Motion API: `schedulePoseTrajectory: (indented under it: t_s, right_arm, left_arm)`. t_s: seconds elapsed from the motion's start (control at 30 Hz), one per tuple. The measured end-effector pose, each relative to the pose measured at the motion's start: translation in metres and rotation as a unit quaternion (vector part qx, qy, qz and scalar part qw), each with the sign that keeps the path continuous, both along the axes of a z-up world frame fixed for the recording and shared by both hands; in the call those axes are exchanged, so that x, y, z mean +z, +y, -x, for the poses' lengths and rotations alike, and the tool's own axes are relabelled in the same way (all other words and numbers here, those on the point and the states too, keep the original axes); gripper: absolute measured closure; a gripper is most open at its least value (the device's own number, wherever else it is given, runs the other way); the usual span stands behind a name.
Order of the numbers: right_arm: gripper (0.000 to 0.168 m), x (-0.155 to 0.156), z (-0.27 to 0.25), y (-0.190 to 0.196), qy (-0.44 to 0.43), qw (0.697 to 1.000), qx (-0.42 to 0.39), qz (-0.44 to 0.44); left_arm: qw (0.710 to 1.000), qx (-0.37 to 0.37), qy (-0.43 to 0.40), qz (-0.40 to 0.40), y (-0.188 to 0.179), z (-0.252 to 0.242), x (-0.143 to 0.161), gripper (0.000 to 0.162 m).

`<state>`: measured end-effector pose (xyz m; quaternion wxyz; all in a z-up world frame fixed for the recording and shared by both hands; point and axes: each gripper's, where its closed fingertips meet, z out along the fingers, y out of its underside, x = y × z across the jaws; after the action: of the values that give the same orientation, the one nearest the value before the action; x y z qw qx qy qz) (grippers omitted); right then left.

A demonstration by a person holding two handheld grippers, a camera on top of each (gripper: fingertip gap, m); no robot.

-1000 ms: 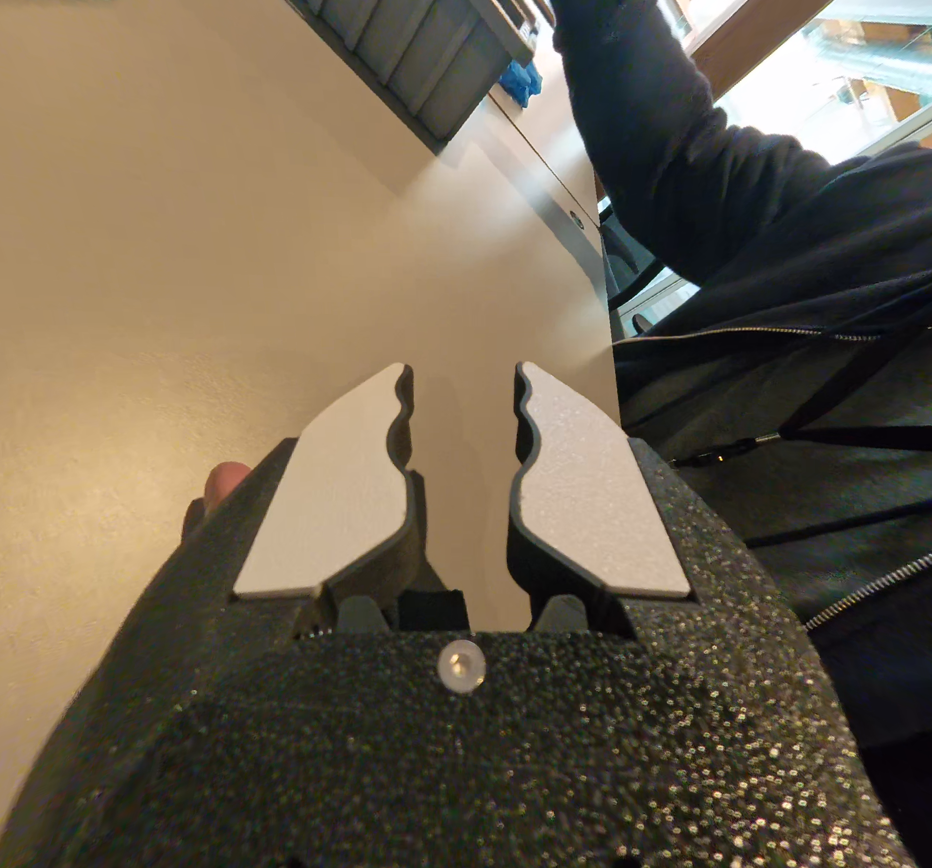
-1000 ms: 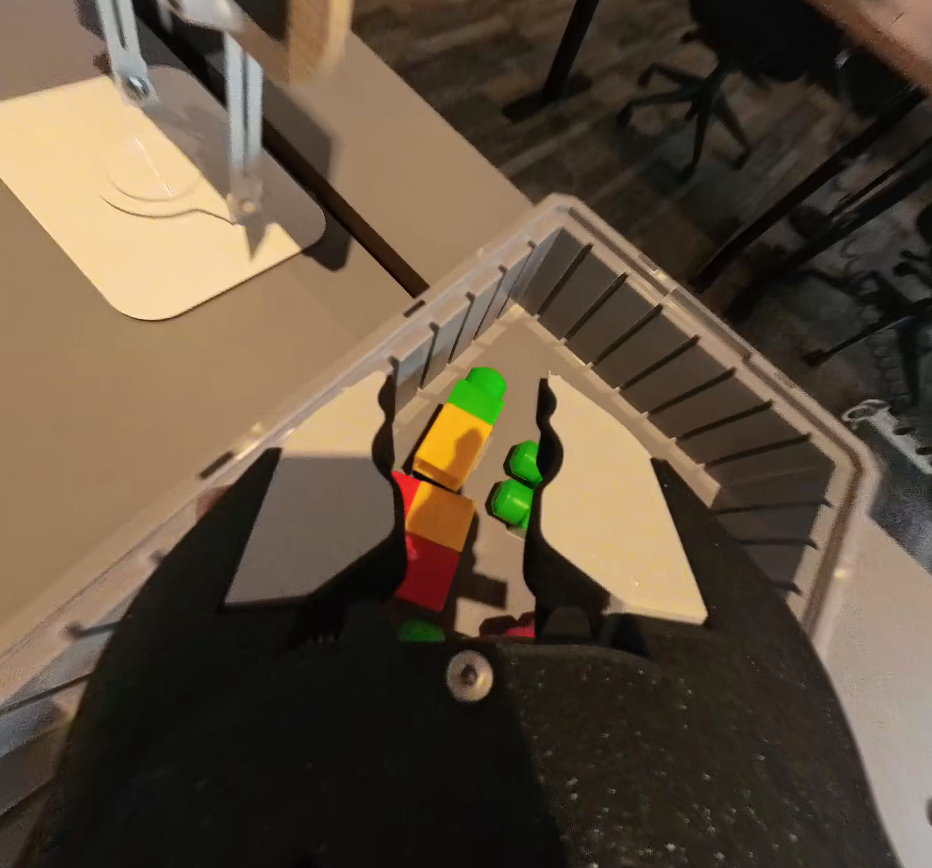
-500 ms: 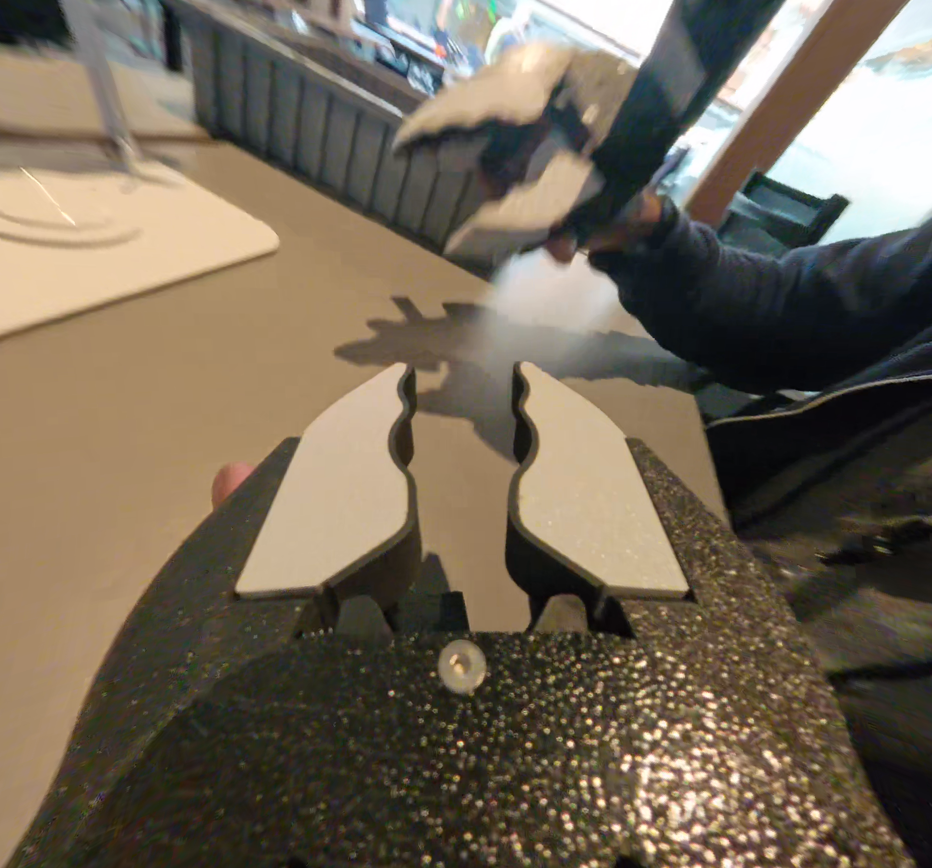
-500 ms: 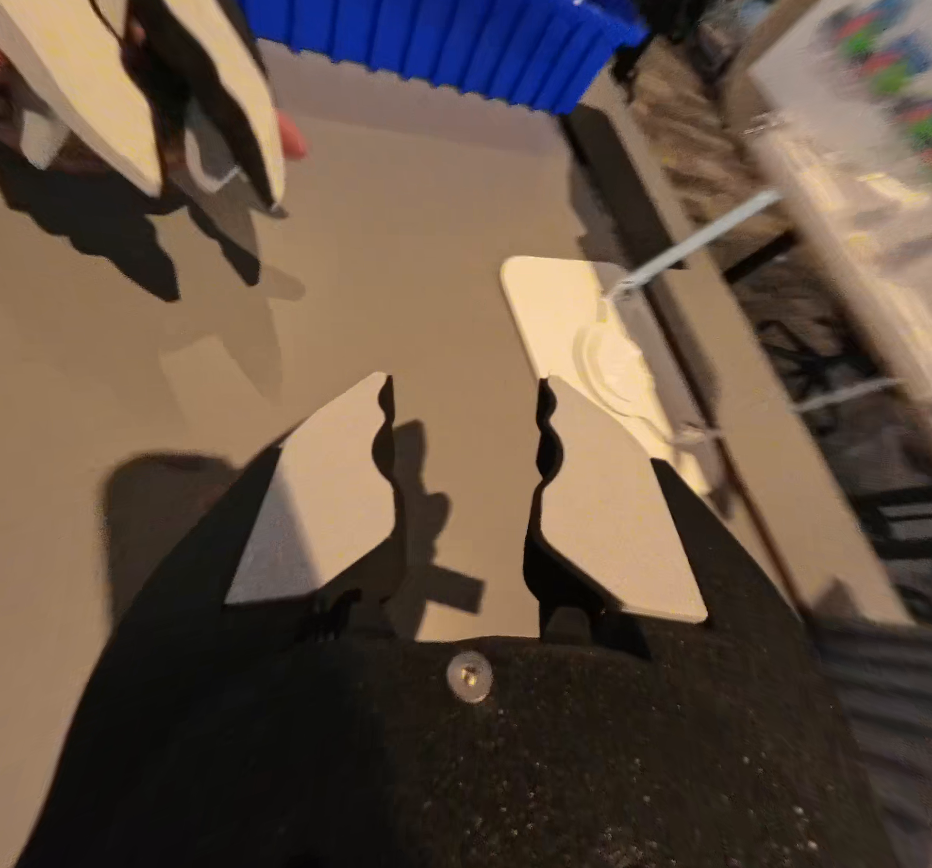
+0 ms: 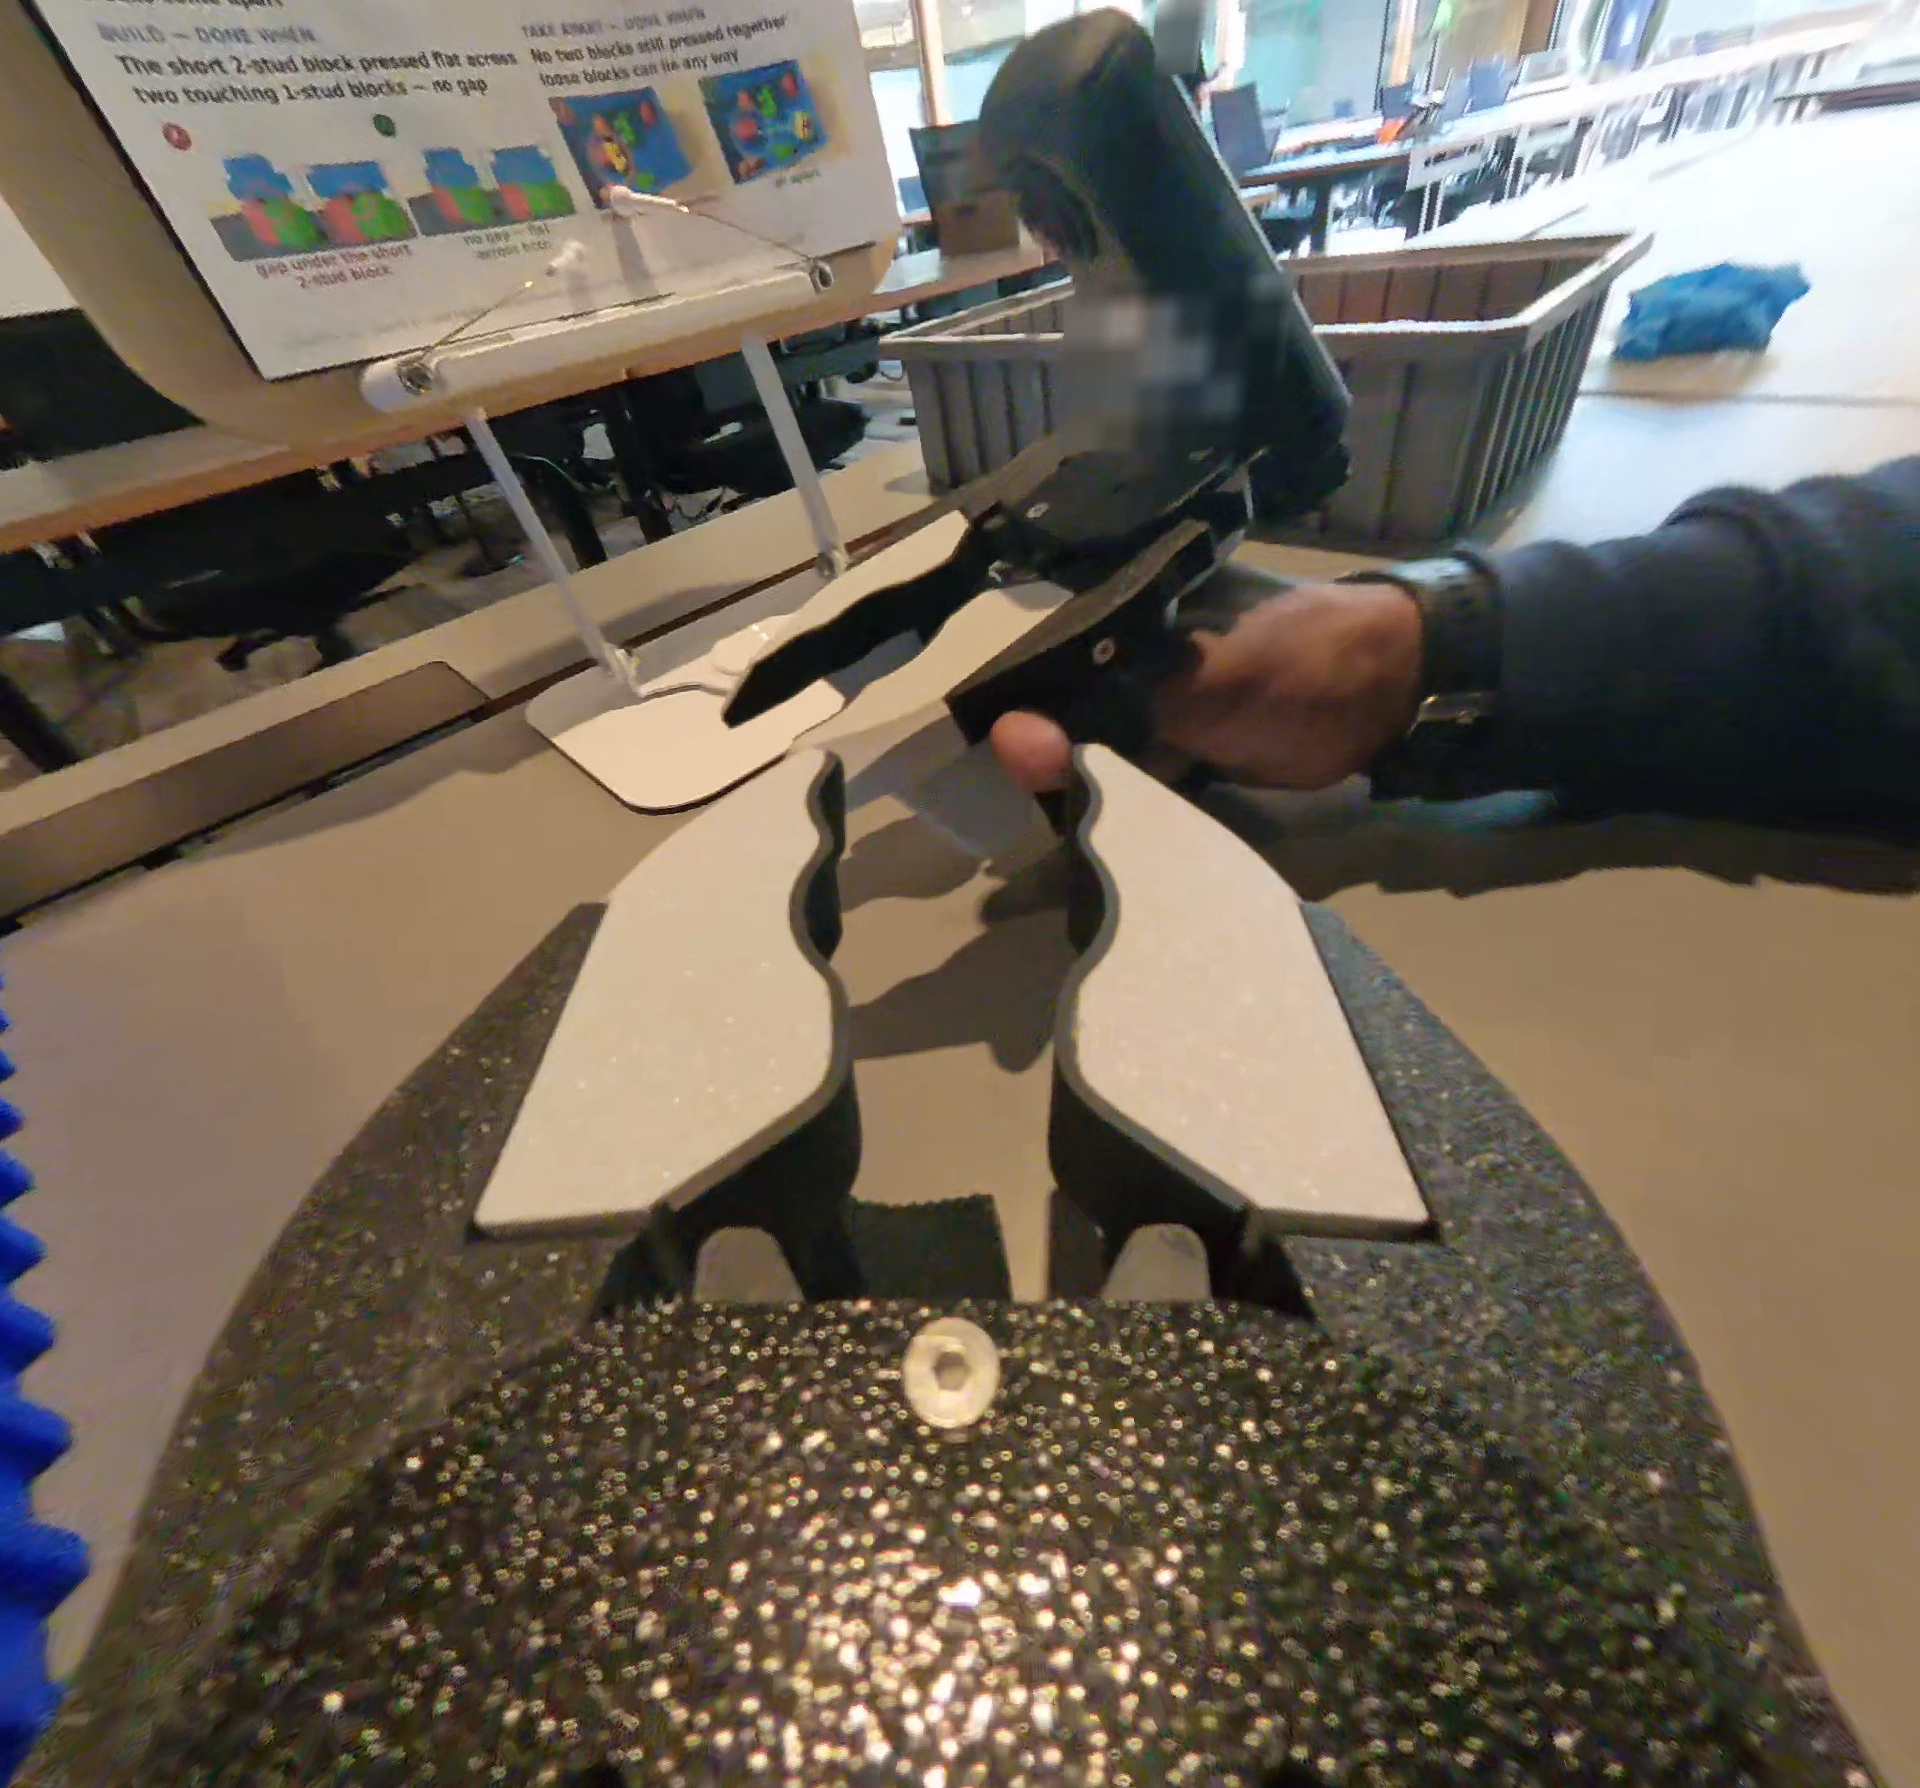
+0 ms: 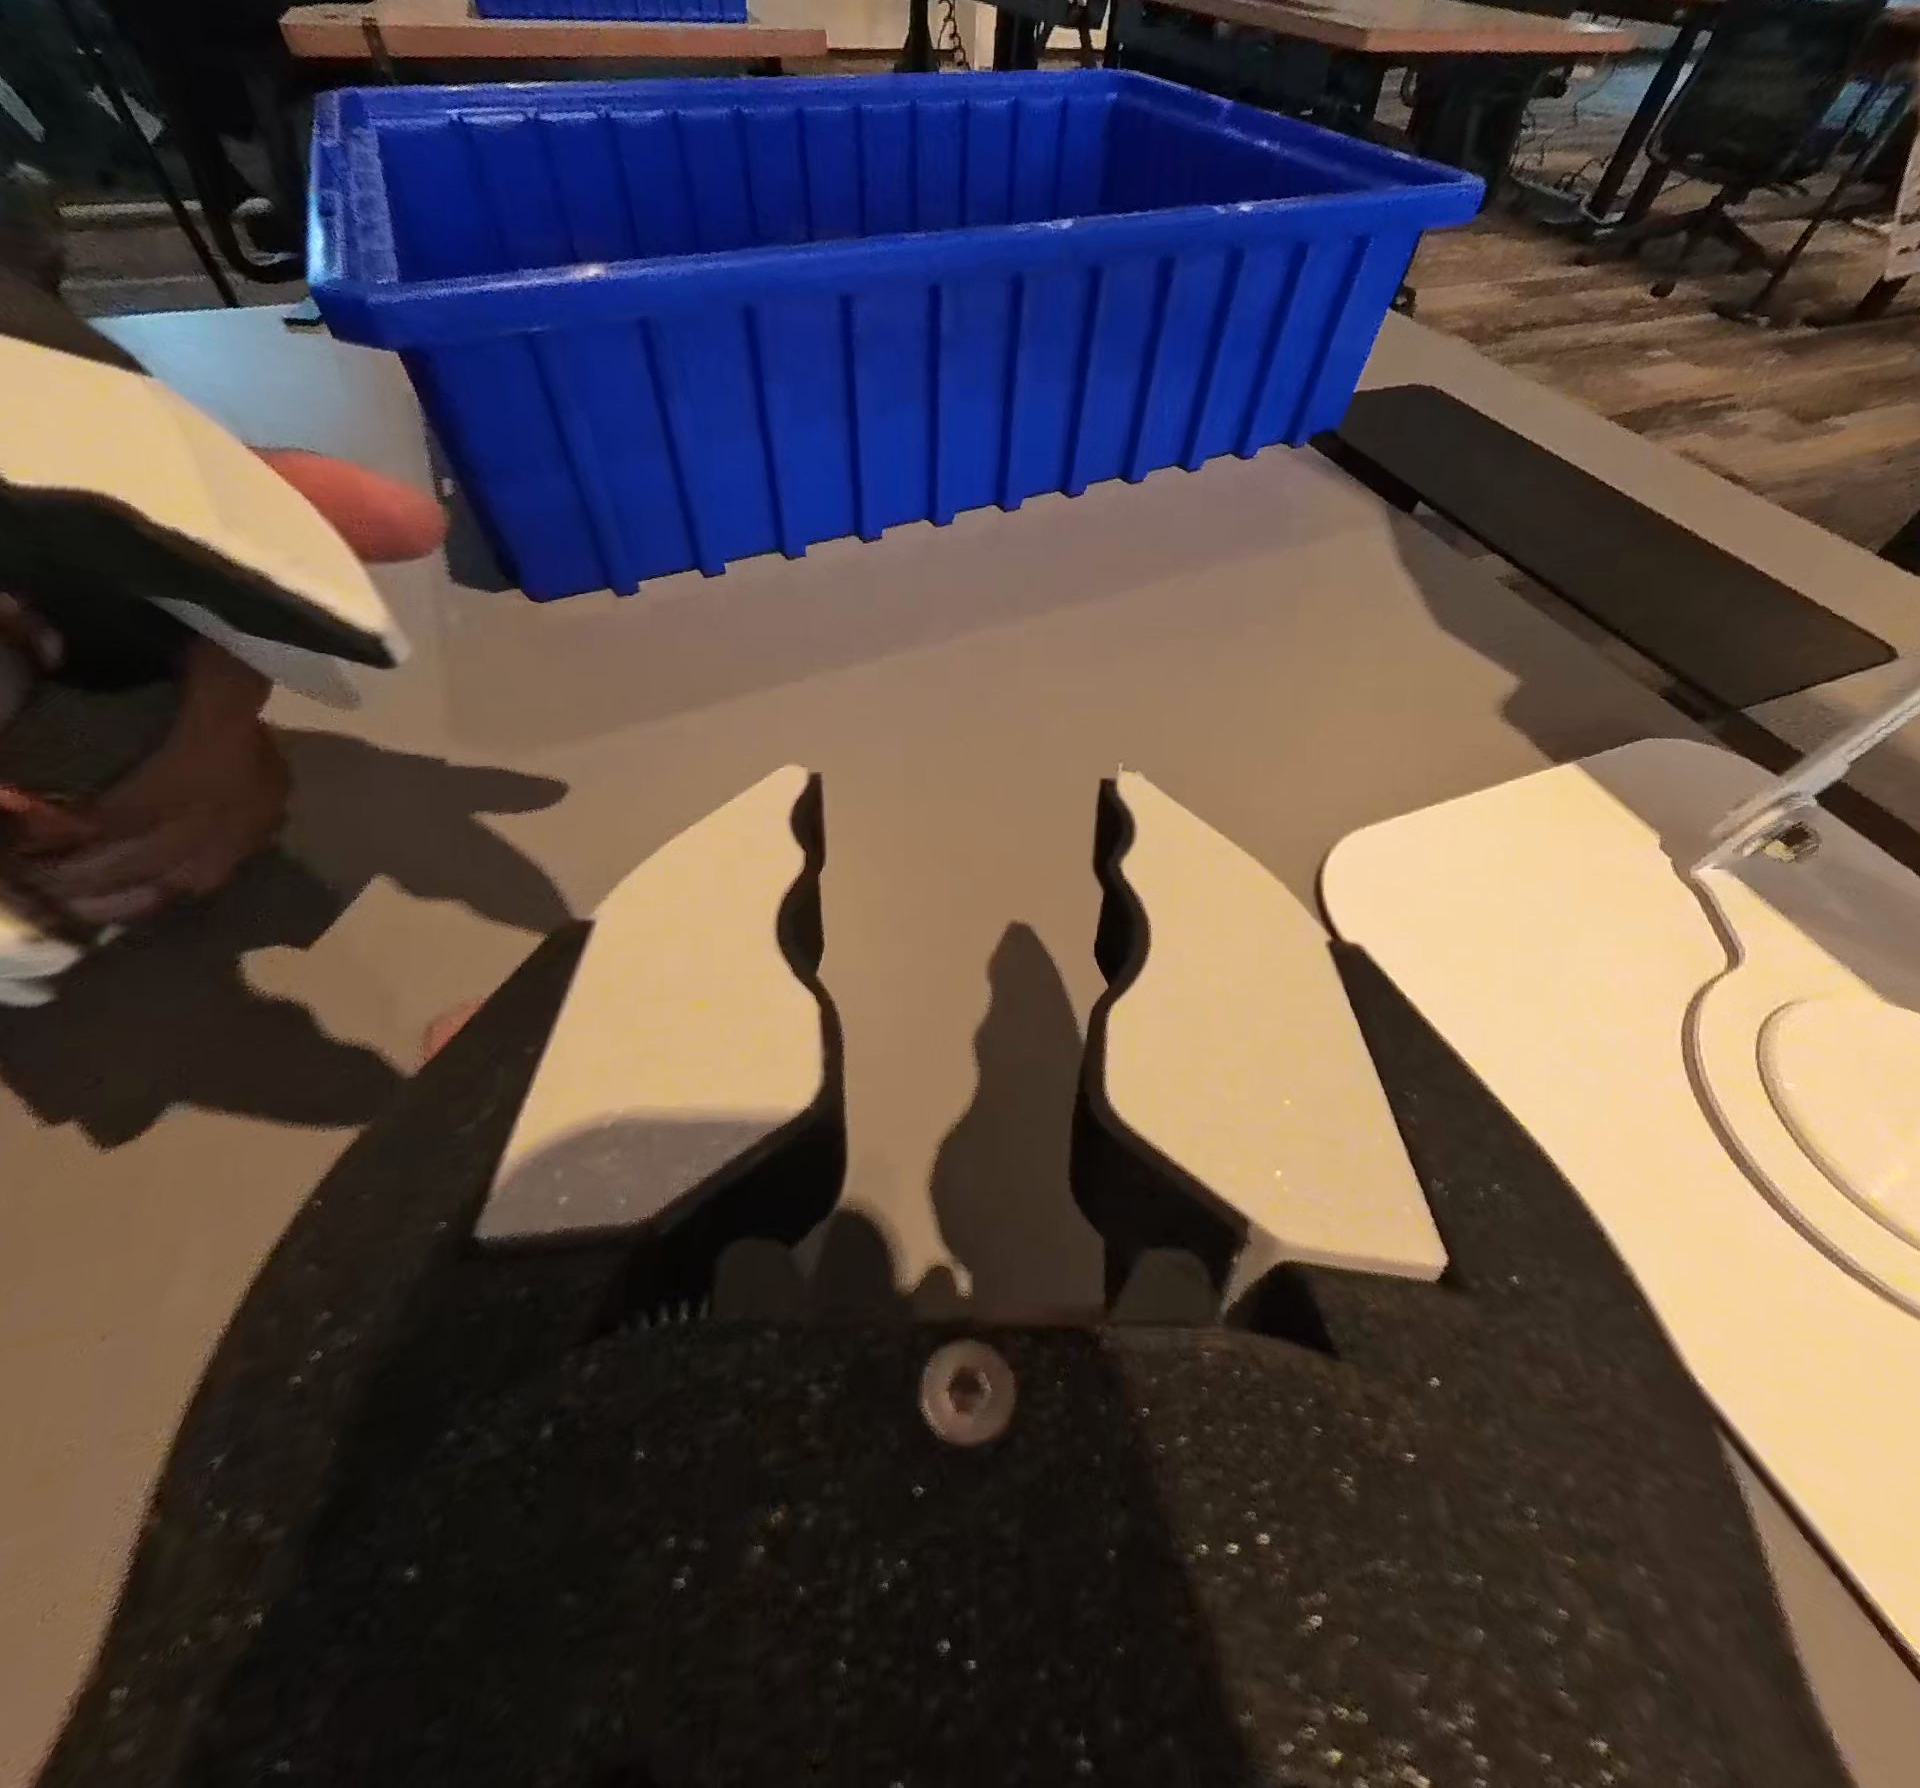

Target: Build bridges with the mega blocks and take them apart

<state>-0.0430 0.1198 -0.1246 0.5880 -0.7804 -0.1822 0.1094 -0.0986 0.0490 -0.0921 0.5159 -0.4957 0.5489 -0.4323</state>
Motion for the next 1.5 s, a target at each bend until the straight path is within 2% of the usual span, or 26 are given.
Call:
schedulePoseTrajectory:
  t_s: [0.13,0.23,0.37,0.47,0.57,0.67,0.73,0.8,0.87,1.0,1.13,1.2,1.43,1.47,1.5]
  right_arm:
    - [0.119,-0.003,-0.004,0.004,0.019,1.000,-0.007,0.020]
    - [0.122,-0.002,-0.009,0.006,0.044,0.999,-0.014,0.025]
    - [0.123,-0.002,-0.010,0.006,0.058,0.998,-0.012,0.030]
    - [0.124,-0.003,-0.007,0.005,0.050,0.998,-0.002,0.030]
    - [0.124,-0.003,-0.003,0.004,0.041,0.999,0.008,0.030]
    - [0.124,-0.003,-0.001,0.002,0.034,0.999,0.015,0.024]
    - [0.124,-0.003,0.001,0.001,0.030,0.999,0.020,0.024]
    - [0.124,-0.004,0.003,0.001,0.027,0.999,0.027,0.026]
    - [0.124,-0.005,0.005,0.000,0.022,0.999,0.032,0.030]
    - [0.124,-0.006,0.007,-0.002,0.013,0.999,0.036,0.031]
    - [0.125,-0.006,0.006,-0.003,0.013,0.999,0.036,0.027]
    - [0.125,-0.006,0.007,-0.002,0.018,0.999,0.038,0.032]
    - [0.129,-0.006,0.005,-0.002,0.055,0.996,0.049,0.047]
    - [0.129,-0.005,0.004,-0.002,0.059,0.996,0.050,0.047]
    - [0.129,-0.005,0.004,-0.002,0.062,0.996,0.051,0.047]
  left_arm:
    - [0.999,-0.007,-0.014,0.032,0.000,0.002,0.005,0.120]
    - [0.999,0.014,-0.017,0.026,0.008,0.006,0.008,0.120]
    - [0.994,0.095,0.046,0.017,0.060,0.032,0.006,0.113]
    - [0.990,0.128,0.048,0.039,0.094,0.058,0.034,0.110]
    - [0.985,0.155,0.069,0.019,0.120,0.082,0.067,0.110]
    - [0.974,0.190,0.126,-0.002,0.156,0.104,0.091,0.112]
    - [0.963,0.190,0.191,-0.005,0.187,0.107,0.097,0.116]
    - [0.941,0.194,0.276,0.013,0.230,0.101,0.086,0.115]
    - [0.909,0.197,0.362,0.057,0.275,0.089,0.058,0.110]
    - [0.853,0.165,0.457,0.193,0.321,0.053,-0.010,0.106]
    - [0.819,0.135,0.507,0.233,0.328,0.030,-0.051,0.104]
    - [0.813,0.134,0.521,0.224,0.329,0.025,-0.062,0.100]
    - [0.803,0.146,0.541,0.205,0.339,0.018,-0.086,0.102]
    - [0.801,0.143,0.546,0.200,0.339,0.018,-0.090,0.105]
    - [0.800,0.136,0.551,0.195,0.337,0.018,-0.095,0.115]
